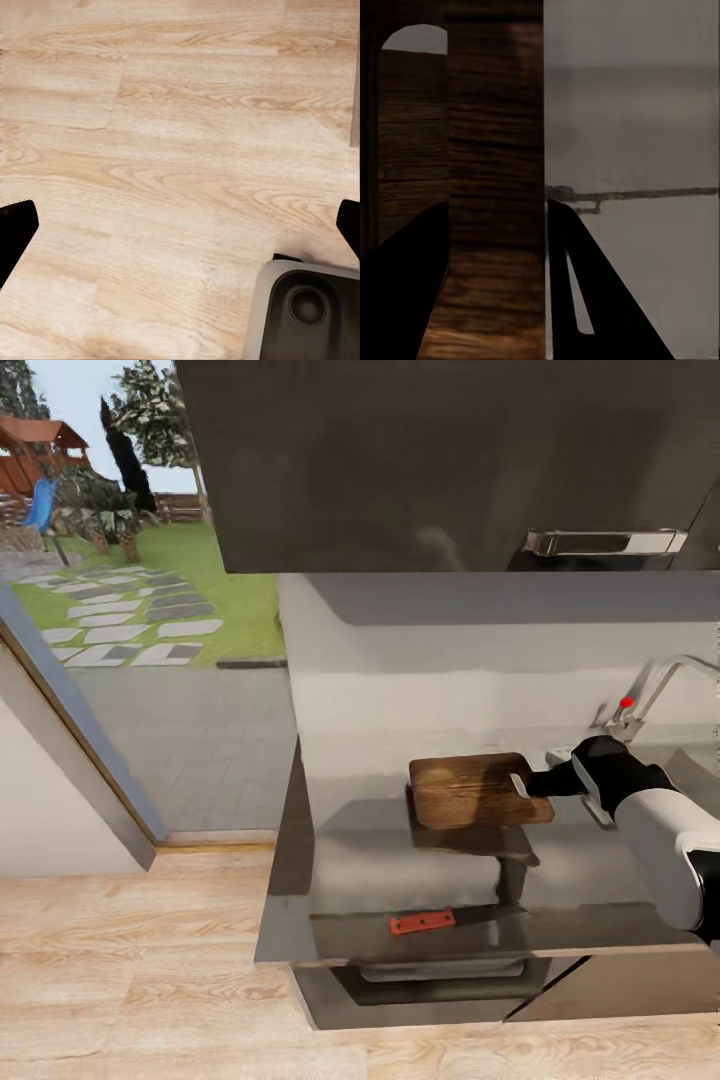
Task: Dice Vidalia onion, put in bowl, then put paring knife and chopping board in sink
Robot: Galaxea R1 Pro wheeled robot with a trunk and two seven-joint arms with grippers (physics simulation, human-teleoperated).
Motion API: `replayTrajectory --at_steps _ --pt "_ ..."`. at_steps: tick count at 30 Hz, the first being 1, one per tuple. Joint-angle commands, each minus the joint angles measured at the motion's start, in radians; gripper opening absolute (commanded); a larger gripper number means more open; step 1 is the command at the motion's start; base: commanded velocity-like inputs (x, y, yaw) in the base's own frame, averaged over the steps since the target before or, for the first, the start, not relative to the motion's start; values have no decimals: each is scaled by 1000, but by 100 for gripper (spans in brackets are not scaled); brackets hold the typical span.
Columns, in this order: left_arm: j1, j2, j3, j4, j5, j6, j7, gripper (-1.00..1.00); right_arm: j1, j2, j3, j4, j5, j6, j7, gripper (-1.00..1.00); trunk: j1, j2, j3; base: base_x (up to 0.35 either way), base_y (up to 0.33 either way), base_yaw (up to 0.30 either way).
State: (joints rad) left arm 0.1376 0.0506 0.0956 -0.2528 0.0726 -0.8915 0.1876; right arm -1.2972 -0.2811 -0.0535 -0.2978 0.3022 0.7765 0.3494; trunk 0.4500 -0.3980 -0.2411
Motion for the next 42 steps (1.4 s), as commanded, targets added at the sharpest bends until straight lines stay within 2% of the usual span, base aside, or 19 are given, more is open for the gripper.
replayTrajectory --at_steps 1,14,17,20,23,42 --pt "0 0 -2 -2 7 -1 -2 100 -1 0 -6 -1 8 4 8 -100 0 -2 -2 -305 0 0" --pt "0 0 -2 -2 7 -1 -1 100 -1 0 -6 -1 8 4 11 -100 0 -2 -2 -315 -86 0" --pt "0 0 -2 -2 7 -1 0 100 -1 -2 -27 -1 7 3 22 -100 0 -2 -2 -127 -185 0" --pt "0 0 -2 -2 7 -1 0 100 -1 -3 -81 -1 7 2 39 -100 0 -2 -2 -32 -188 0" --pt "0 0 -2 -2 7 -1 0 100 -1 -3 -96 -2 8 1 43 -100 0 -2 -2 -8 -189 0" --pt "0 0 -2 -2 7 -1 0 100 -1 1 -98 0 10 1 43 -100 0 -2 -2 96 -200 0"
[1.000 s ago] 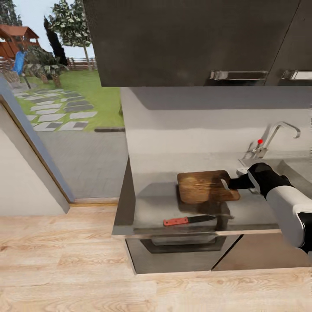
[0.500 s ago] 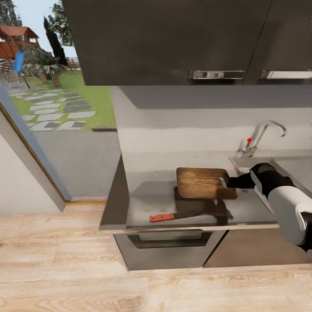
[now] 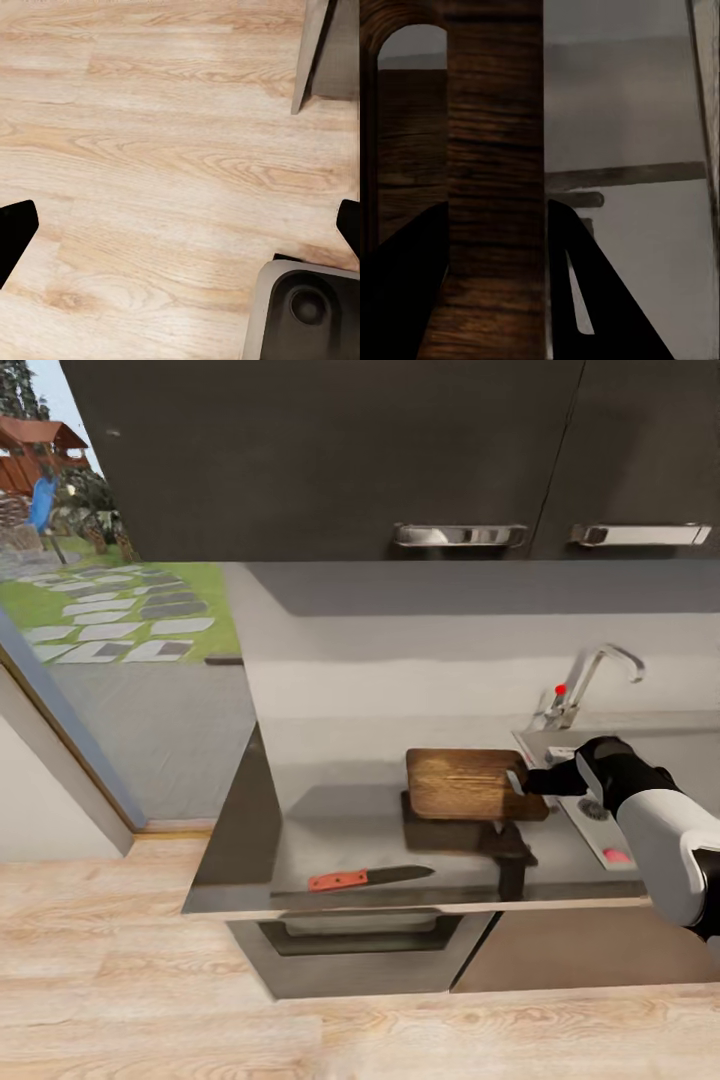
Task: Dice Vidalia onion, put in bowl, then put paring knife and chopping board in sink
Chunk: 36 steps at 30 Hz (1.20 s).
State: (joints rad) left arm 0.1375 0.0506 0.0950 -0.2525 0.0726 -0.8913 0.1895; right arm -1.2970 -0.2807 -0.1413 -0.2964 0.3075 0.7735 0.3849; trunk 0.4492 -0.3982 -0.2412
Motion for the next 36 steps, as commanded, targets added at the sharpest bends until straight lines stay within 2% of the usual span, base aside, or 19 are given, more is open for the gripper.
replayTrajectory --at_steps 1,22,36 --pt "1 0 -1 -2 7 -1 -2 100 -1 1 -9 0 5 4 8 -100 1 -2 -2 134 -170 0" --pt "1 0 -1 -2 7 -1 -2 100 -1 13 -7 16 1 0 12 -100 1 -2 -2 15 -23 0" --pt "1 0 -1 -2 7 -1 -2 100 -1 20 -6 60 7 -5 11 -100 1 -2 -2 0 0 0"
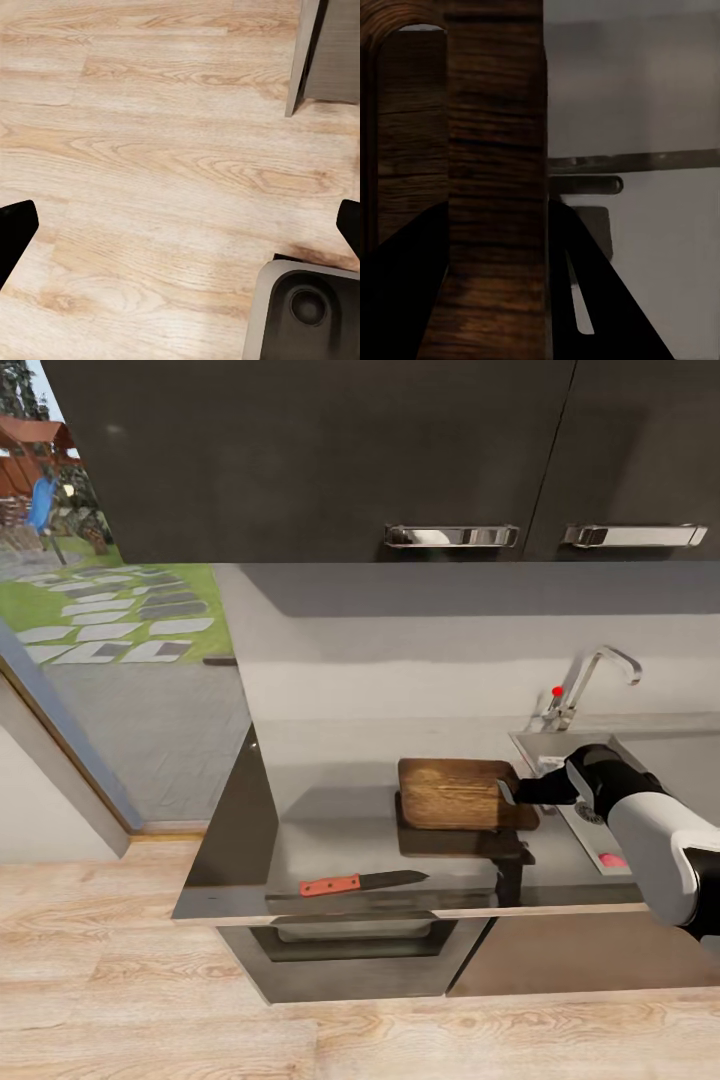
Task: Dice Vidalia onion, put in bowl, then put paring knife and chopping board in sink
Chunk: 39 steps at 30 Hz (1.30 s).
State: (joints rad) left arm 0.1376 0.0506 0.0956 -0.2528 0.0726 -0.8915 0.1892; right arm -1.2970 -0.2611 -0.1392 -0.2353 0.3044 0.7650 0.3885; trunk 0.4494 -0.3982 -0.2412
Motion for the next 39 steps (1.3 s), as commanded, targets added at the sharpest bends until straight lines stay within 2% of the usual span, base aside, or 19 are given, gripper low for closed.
replayTrajectory --at_steps 1,13,20,39 --pt "0 0 -2 -2 7 -1 -2 100 -1 0 -8 0 10 3 7 -100 1 -2 -2 0 0 0" --pt "0 0 -2 -2 7 -1 -2 100 -1 -1 -8 4 12 2 10 -100 1 -2 -2 0 0 0" --pt "0 0 -2 -2 7 -1 -2 100 -1 -1 -1 5 63 -2 12 -100 1 -2 -2 0 0 0" --pt "0 0 -2 -2 7 0 -2 100 -1 -1 1 25 68 -22 12 -100 1 -2 -2 0 0 0"
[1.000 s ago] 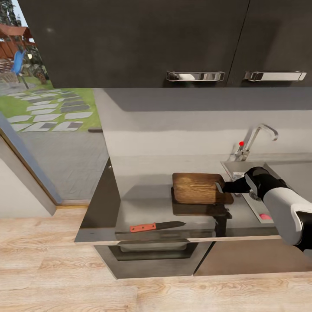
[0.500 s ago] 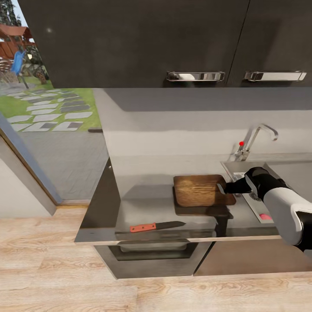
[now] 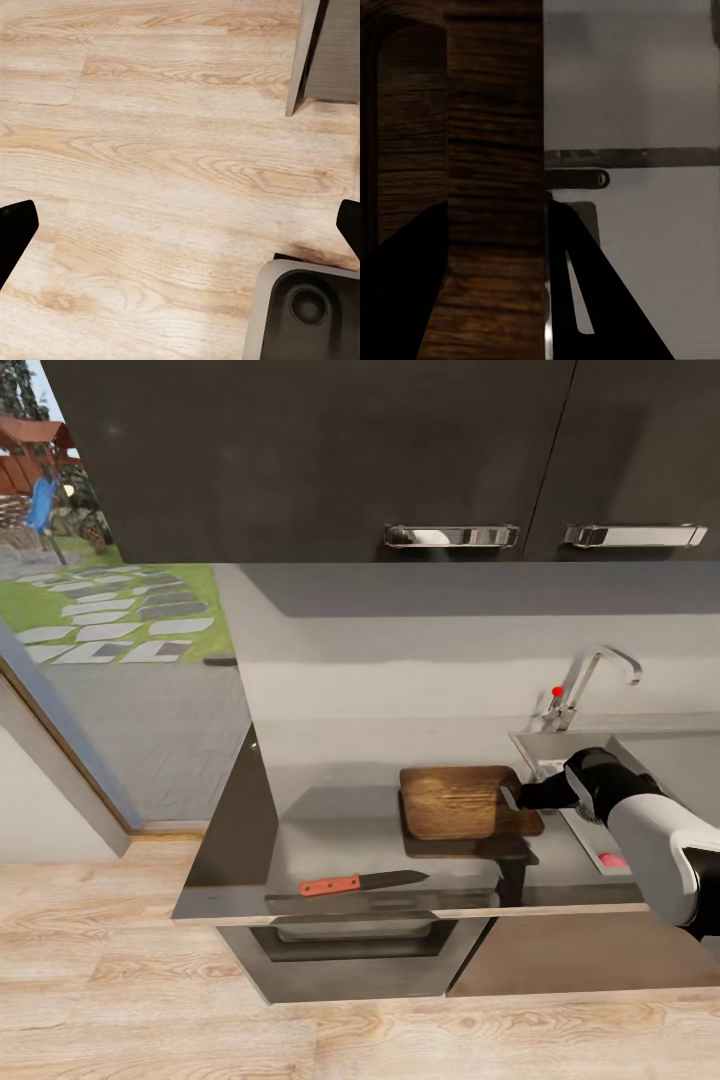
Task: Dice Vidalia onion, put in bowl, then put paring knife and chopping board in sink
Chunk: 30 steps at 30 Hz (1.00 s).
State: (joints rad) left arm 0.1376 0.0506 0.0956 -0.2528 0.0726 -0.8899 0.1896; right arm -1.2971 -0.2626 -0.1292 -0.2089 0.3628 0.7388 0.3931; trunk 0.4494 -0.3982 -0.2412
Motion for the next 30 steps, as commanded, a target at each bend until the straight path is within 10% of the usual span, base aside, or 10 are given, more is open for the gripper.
replayTrajectory --at_steps 1,30 --pt "0 0 -2 -2 7 -1 -2 100 -1 0 -9 1 10 1 7 -100 1 -2 -2 0 0 0" --pt "0 0 -2 -2 7 -1 -1 100 -1 -7 -12 61 10 -94 9 -100 1 -2 -2 0 0 0"
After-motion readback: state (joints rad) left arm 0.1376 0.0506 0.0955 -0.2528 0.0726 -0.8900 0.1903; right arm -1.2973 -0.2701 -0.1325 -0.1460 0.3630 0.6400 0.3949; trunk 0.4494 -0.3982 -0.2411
